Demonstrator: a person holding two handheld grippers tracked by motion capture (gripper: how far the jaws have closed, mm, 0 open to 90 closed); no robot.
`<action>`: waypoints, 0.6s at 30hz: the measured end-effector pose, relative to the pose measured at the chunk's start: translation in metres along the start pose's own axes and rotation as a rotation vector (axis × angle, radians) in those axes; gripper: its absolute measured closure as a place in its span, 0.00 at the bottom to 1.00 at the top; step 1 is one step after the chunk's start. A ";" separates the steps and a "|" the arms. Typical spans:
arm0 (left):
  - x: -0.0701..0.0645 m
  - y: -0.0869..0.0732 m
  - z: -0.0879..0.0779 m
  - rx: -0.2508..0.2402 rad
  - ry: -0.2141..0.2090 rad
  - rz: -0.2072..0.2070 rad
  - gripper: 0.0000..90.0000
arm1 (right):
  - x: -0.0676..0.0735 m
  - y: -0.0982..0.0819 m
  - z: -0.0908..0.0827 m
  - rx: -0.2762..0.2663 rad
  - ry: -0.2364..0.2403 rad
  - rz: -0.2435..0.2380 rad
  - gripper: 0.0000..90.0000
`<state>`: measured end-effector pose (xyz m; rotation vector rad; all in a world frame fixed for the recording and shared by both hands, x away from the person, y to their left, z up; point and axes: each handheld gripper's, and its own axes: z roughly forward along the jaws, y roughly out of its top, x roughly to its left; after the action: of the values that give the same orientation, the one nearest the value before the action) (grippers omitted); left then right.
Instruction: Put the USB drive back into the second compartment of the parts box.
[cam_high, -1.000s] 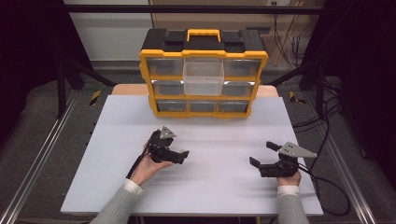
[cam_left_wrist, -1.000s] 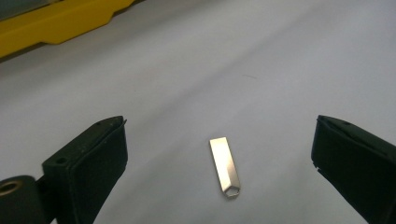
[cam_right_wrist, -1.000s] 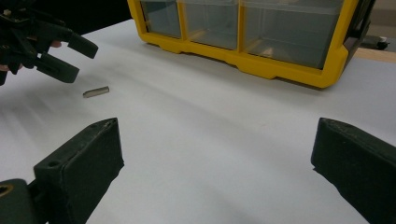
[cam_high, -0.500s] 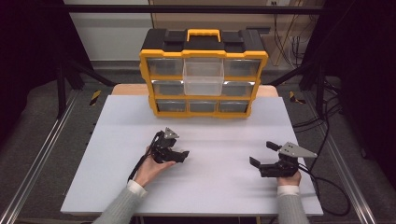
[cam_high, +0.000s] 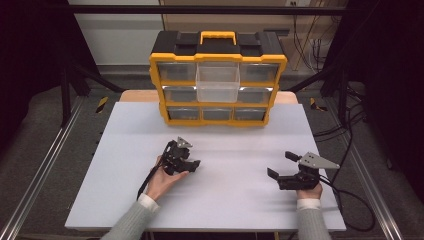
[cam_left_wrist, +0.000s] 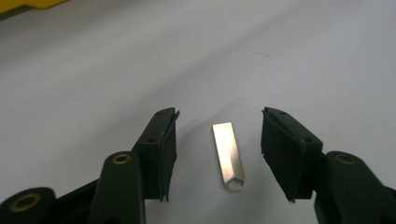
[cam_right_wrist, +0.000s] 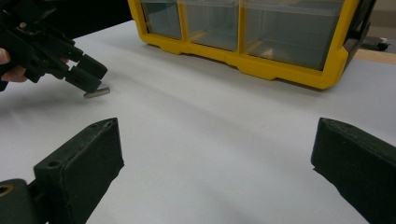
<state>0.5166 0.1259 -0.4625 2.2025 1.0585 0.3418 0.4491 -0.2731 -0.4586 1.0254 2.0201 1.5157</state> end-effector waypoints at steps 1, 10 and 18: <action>0.000 0.000 0.001 0.001 0.002 0.001 0.53 | 0.000 0.000 0.000 0.001 0.000 0.002 0.03; -0.004 0.000 0.006 0.041 -0.007 -0.001 0.62 | 0.000 0.000 0.000 -0.002 0.000 0.000 0.03; -0.005 0.001 0.005 0.052 0.001 -0.001 0.69 | 0.000 0.000 -0.001 -0.003 0.000 0.001 0.03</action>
<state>0.5166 0.1193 -0.4657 2.2476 1.0798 0.3180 0.4487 -0.2734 -0.4582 1.0250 2.0167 1.5188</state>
